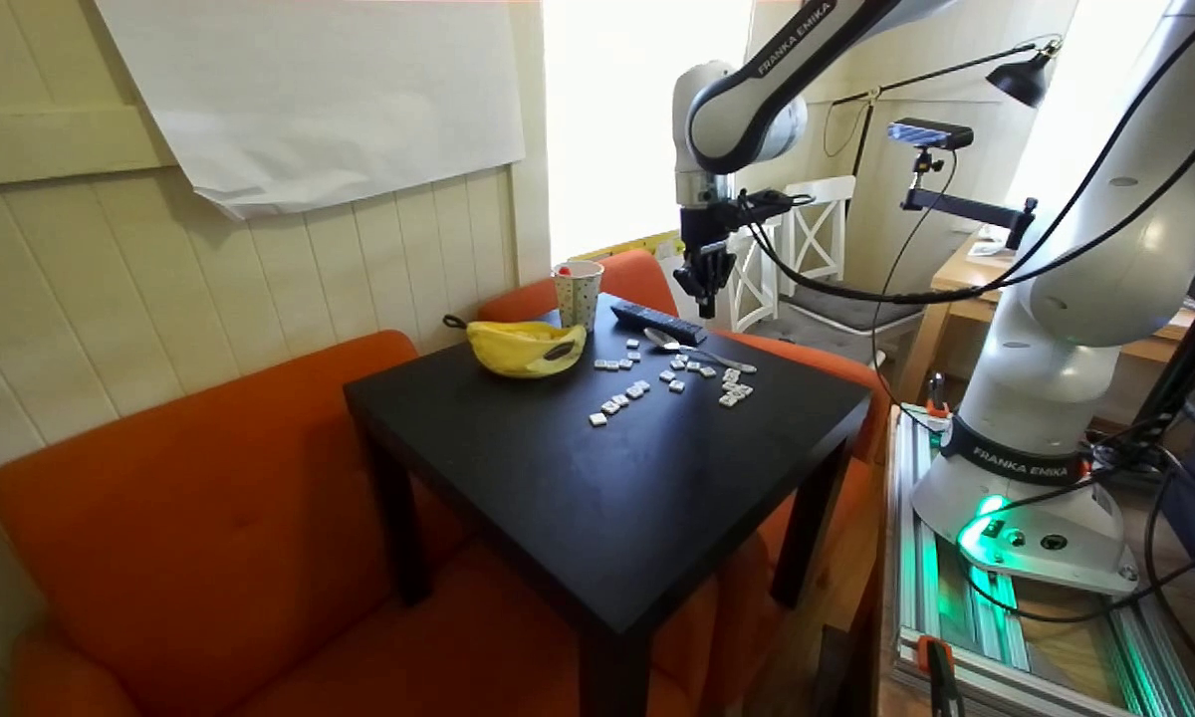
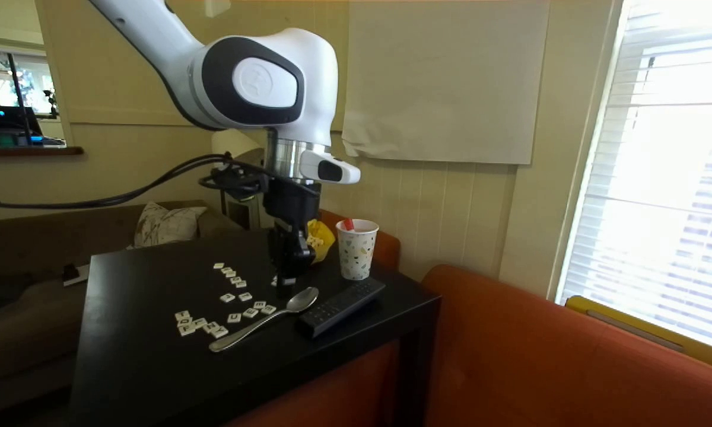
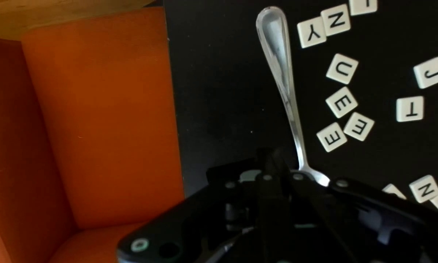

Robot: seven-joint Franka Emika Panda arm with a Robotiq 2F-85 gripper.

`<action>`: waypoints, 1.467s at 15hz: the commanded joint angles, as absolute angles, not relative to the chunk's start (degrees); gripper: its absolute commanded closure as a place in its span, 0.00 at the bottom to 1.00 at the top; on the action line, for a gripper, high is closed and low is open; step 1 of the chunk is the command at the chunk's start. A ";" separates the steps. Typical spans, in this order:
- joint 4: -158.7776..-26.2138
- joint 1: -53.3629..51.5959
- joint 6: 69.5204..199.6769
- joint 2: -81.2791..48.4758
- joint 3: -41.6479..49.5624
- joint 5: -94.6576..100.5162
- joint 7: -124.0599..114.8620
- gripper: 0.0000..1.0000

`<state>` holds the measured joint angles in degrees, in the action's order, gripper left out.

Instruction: Press two buttons on the black remote control.

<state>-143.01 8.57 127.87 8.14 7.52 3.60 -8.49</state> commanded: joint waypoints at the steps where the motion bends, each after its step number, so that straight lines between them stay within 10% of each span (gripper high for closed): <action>1: -141.84 8.79 129.21 5.68 7.91 3.05 -6.97 1.00; 22: -138.00 9.19 130.63 -1.50 9.58 2.41 -2.78 1.00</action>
